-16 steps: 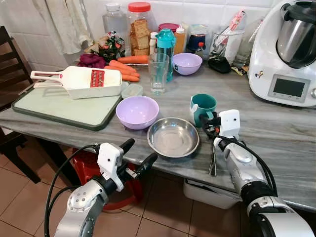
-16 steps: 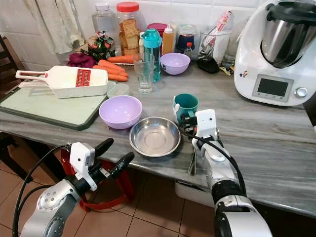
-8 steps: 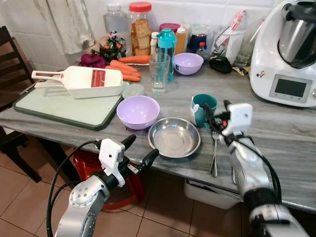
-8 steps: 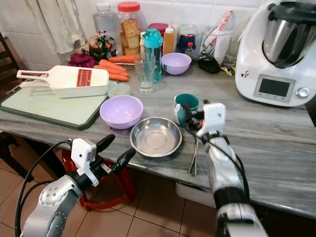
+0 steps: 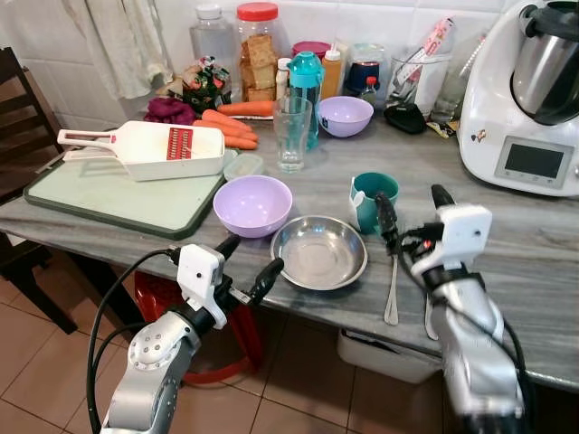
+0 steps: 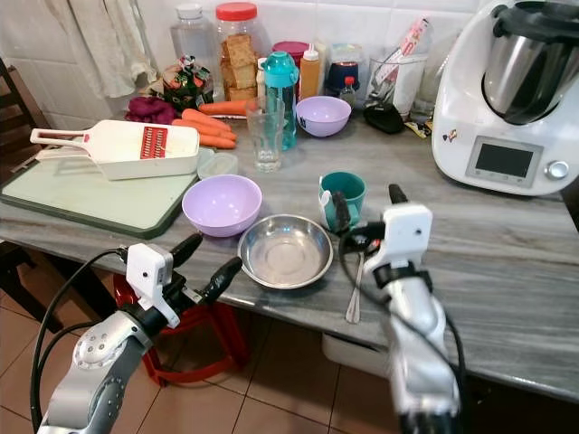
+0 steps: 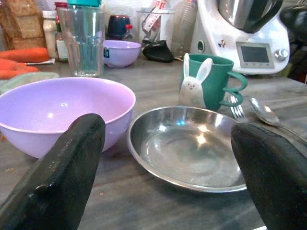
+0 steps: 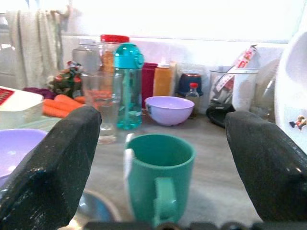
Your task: Setting the table
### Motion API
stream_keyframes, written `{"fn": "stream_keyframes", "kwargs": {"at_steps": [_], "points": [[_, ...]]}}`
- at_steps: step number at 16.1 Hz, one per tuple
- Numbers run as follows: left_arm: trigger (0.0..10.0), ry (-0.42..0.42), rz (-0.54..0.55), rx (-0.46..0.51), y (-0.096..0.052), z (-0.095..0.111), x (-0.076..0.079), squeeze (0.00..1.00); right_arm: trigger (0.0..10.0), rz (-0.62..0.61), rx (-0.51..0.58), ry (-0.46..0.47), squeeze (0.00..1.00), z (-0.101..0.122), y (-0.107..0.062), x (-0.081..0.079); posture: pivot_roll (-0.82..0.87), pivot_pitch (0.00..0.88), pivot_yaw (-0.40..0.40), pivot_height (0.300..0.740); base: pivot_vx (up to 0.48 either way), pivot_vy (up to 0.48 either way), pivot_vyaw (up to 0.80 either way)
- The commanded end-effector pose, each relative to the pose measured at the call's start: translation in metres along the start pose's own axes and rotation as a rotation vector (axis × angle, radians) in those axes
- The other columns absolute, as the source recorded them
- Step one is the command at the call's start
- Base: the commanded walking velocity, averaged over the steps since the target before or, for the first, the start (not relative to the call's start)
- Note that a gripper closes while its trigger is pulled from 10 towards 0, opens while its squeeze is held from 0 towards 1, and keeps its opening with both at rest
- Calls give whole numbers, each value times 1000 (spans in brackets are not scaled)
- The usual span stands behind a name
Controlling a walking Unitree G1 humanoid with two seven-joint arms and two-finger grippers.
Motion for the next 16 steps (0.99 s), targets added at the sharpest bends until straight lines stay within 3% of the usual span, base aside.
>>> {"fn": "stream_keyframes", "kwargs": {"at_steps": [1, 3, 4, 6, 7, 11, 16], "points": [[10000, 13, 8, -1, 2, 0, -2, 0, 10000, -3, -4, 5, 1000, 4, -4, -6, -24, 0, 27, 740, 0, 0, 0], [10000, 31, 43, 2, 4, 0, -3, 0, 10000, -16, -42, 10, 1000, 3, -19, -12, -32, 0, 22, 740, 0, 0, 0], [10000, 52, 116, 4, 5, 0, -10, 0, 10000, -37, -67, 14, 1000, 3, -27, -12, -38, 0, 28, 740, 0, 0, 0], [10000, 86, 174, 11, 4, 1, -17, 0, 10000, -41, -80, -15, 1000, 3, -32, -12, -48, 0, 35, 740, 0, 0, 0], [10000, 122, 245, 13, 2, 0, -24, 0, 10000, -47, -122, -42, 0, -2, -40, -9, -56, 0, 46, 740, 0, 0, 0], [10000, 172, 423, -30, -11, -7, -55, 0, 10000, -176, -179, -76, 0, -8, -48, 7, -93, 0, 56, 740, 0, 0, 0], [10000, 180, 515, -18, -16, -3, -68, 0, 10000, -145, -204, -97, 0, -7, -55, 3, -92, 0, 49, 740, 0, 0, 0]]}}
Point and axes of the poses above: a point about 5 cm out from each wrist's last joint towards the gripper, its own y axis pointing out of the wrist towards the gripper, its own z axis along the axis of the wrist's last joint, x = y × z, the point moved 3 cm from there along y, pointing out of the wrist towards the gripper, and after that the axes turned 4 degrees about -y, right-handed, at the moved point
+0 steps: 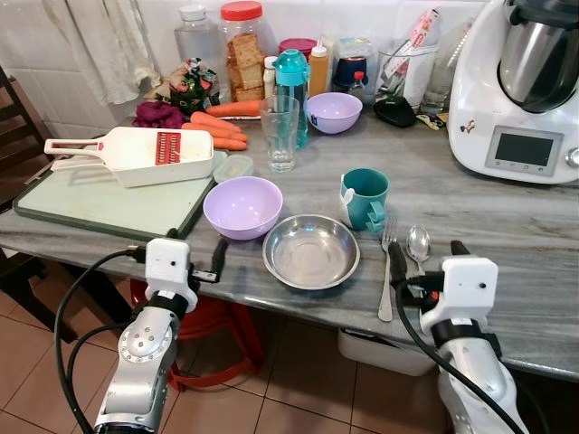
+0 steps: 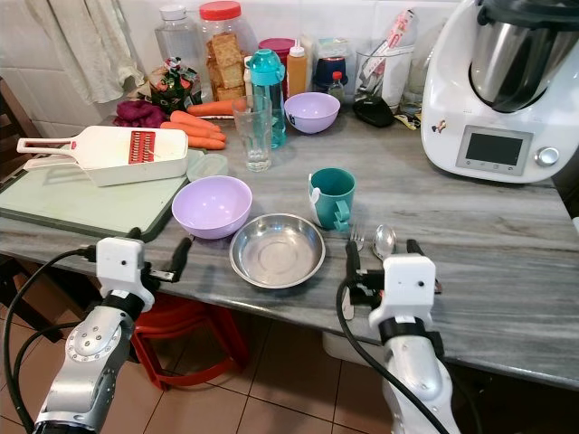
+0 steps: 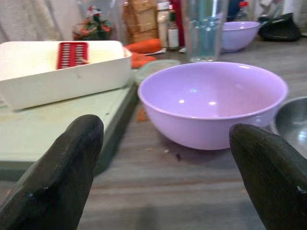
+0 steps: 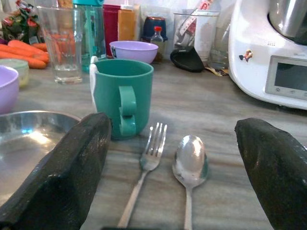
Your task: Setting the table
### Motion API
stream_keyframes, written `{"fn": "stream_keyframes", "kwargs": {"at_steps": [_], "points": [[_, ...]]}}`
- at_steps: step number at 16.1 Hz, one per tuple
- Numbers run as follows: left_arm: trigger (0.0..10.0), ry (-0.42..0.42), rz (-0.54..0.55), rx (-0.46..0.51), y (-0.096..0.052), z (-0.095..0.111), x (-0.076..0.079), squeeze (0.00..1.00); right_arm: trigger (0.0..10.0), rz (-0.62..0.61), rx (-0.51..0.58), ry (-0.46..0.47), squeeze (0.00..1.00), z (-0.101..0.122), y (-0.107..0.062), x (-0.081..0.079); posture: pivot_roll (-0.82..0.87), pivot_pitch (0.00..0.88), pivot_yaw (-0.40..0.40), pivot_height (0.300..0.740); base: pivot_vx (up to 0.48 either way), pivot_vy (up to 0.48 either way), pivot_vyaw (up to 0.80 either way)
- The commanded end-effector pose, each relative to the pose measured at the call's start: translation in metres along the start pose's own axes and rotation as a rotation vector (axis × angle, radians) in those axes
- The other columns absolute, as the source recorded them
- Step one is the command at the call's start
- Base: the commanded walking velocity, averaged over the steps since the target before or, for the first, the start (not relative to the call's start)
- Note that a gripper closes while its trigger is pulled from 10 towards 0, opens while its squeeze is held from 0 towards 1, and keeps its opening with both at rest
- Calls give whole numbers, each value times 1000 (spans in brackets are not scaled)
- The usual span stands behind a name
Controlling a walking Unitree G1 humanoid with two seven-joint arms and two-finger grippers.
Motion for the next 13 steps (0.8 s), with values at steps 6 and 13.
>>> {"fn": "stream_keyframes", "kwargs": {"at_steps": [6, 13], "points": [[10000, 23, 89, 16, 0, 0, -6, 0, 10000, 80, 55, -43, 0, 15, 6, -15, -72, 0, 27, 740, 0, 0, 667], [10000, 68, 173, -3, 4, -3, -14, 0, 10000, 110, 73, -58, 0, 19, 15, -18, -77, 0, 20, 740, 0, 0, 800]]}}
Point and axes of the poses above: a point about 5 cm out from each wrist's last joint towards the gripper, its own y axis pointing out of the wrist towards the gripper, its own z axis along the axis of the wrist's last joint, x = y × z, the point moved 3 cm from there along y, pointing out of the wrist towards the gripper, and after that the axes turned 4 degrees about -y, right-handed, at the moved point
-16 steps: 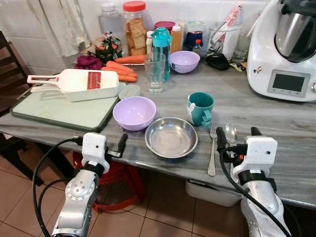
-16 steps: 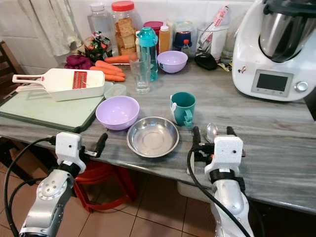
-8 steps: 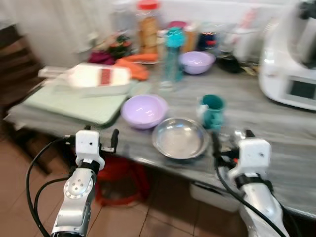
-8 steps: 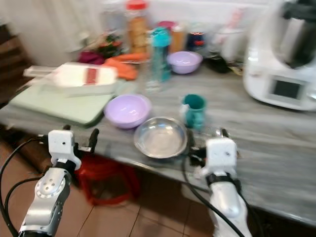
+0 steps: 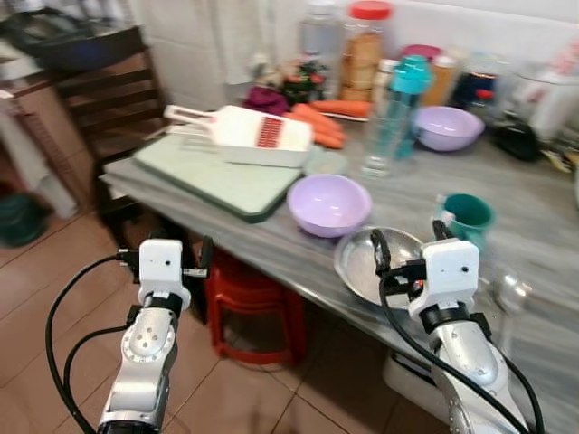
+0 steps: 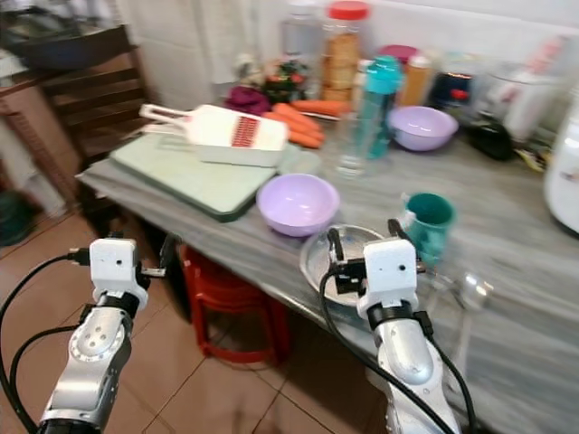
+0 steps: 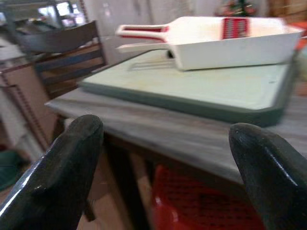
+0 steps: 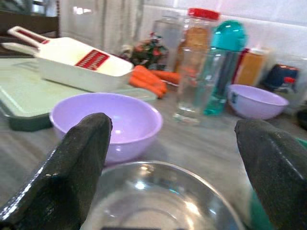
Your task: Setting the table
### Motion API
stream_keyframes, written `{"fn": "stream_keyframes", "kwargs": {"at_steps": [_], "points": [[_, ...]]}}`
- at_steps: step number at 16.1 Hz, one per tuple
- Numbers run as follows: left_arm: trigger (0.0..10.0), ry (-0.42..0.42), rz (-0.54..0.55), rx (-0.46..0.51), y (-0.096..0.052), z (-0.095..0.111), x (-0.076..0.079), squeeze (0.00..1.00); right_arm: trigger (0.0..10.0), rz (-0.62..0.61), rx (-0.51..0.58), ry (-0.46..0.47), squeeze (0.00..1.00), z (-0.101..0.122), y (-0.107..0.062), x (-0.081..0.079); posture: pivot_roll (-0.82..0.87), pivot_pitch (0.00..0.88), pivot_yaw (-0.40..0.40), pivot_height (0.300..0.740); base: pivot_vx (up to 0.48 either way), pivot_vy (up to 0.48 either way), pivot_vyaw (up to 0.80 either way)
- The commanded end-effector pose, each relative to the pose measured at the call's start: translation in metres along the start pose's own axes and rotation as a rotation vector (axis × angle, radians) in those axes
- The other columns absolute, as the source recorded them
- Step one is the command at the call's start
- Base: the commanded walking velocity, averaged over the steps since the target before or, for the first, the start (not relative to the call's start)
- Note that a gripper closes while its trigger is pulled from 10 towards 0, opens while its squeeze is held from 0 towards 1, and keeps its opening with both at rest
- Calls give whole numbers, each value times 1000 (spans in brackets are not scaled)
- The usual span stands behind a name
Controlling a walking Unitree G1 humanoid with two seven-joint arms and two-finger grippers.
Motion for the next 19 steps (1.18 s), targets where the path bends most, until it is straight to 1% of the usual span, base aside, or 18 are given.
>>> {"fn": "stream_keyframes", "kwargs": {"at_steps": [1, 4, 7, 8, 11, 15, 19], "points": [[10000, 31, 26, -14, 2, -2, -3, 0, 10000, 16, -2, 1, 0, 0, 2, -3, -77, 0, 19, 740, 0, 0, 800], [10000, 34, 11, 10, 1, -1, -2, 0, 10000, 28, 5, -7, 0, 1, 4, -2, -75, 0, 10, 740, 0, 0, 800], [10000, 31, 31, 10, 2, -1, -5, 0, 10000, 33, 14, -9, 0, 3, 6, -1, -68, 0, 1, 740, 0, 0, 800], [10000, 31, 44, 12, 2, 0, -5, 0, 10000, 49, 20, -9, 0, 4, 8, -3, -66, 0, -3, 740, 0, 0, 800], [10000, 40, 64, 10, -1, -3, -7, 0, 10000, 64, 22, -8, 0, 4, 9, -5, -61, 0, -9, 740, 0, 0, 800], [10000, 37, 78, 15, -1, -2, -9, 0, 10000, 86, 37, 1, 0, 7, 14, -8, -47, 0, -21, 740, 0, 0, 800], [10000, 41, 89, 17, 0, -2, -12, 0, 10000, 95, 44, 6, 0, 7, 16, -11, -41, 0, -16, 740, 0, 0, 800]]}}
Point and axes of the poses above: a point about 5 cm out from each wrist's last joint towards the gripper, its own y axis pointing out of the wrist towards the gripper, its own z axis along the axis of the wrist's last joint, x = y × z, the point moved 3 cm from there along y, pointing out of the wrist towards the gripper, and after that the axes turned 4 degrees about -y, right-handed, at the moved point
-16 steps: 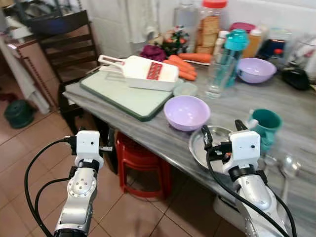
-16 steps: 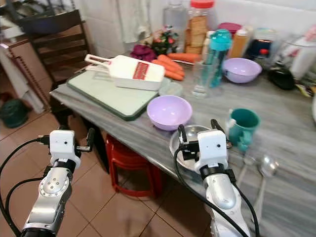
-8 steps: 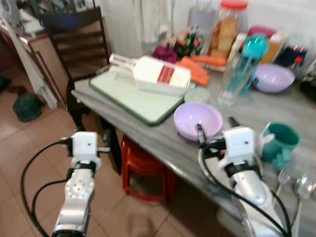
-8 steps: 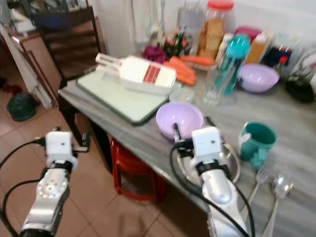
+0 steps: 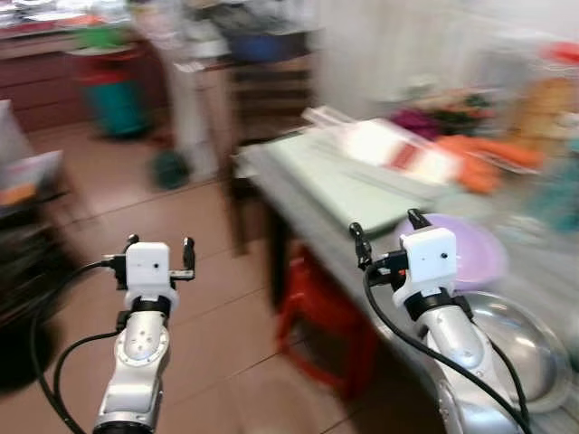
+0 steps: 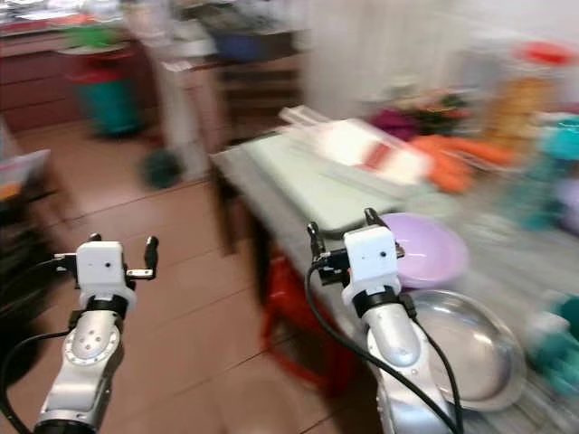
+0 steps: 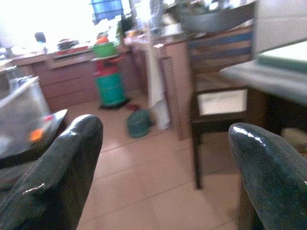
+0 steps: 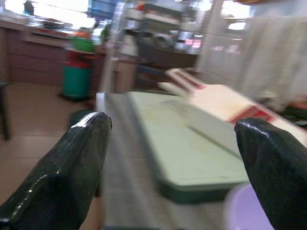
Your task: Setting the table
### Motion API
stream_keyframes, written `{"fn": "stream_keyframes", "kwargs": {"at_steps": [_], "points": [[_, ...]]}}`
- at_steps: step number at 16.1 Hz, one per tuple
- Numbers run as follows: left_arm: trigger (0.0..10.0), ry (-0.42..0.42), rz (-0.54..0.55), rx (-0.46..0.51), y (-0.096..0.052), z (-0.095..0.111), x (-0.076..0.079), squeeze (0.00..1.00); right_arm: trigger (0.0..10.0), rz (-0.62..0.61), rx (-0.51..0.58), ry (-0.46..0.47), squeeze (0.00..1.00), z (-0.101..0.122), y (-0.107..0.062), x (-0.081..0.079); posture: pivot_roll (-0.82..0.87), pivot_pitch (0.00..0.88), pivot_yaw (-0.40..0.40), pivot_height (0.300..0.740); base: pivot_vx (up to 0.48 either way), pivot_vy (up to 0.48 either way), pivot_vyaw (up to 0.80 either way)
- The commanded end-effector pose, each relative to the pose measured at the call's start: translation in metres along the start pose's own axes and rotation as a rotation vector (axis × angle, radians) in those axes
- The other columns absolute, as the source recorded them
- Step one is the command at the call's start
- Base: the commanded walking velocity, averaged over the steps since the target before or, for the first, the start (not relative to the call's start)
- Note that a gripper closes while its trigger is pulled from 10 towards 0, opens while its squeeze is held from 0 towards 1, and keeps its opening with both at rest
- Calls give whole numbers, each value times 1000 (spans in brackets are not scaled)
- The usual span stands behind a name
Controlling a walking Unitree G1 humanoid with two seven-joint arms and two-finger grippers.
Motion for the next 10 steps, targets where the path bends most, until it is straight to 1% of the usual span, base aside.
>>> {"fn": "stream_keyframes", "kwargs": {"at_steps": [1, 8, 10], "points": [[10000, 12, 1, 21, 2, 5, 1, 0, 10000, -7, 14, 7, 0, 3, 1, 1, -40, 0, -12, 740, 0, 0, 800], [10000, 40, 30, 18, 2, 5, -8, 0, 10000, 2, 18, 23, 0, 1, 3, -3, -19, 0, -11, 740, 0, 0, 800], [10000, 40, 34, -8, 1, 0, -10, 0, 10000, 3, 19, 36, 0, 0, 5, -4, -7, 0, -9, 740, 0, 0, 800]]}}
Point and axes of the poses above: a point about 5 cm out from each wrist's last joint towards the gripper, its own y axis pointing out of the wrist towards the gripper, its own z axis along the axis of the wrist's last joint, x = y × z, the point moved 3 cm from there along y, pointing out of the wrist towards the gripper, and after that the axes turned 4 degrees about -y, right-handed, at the moved point
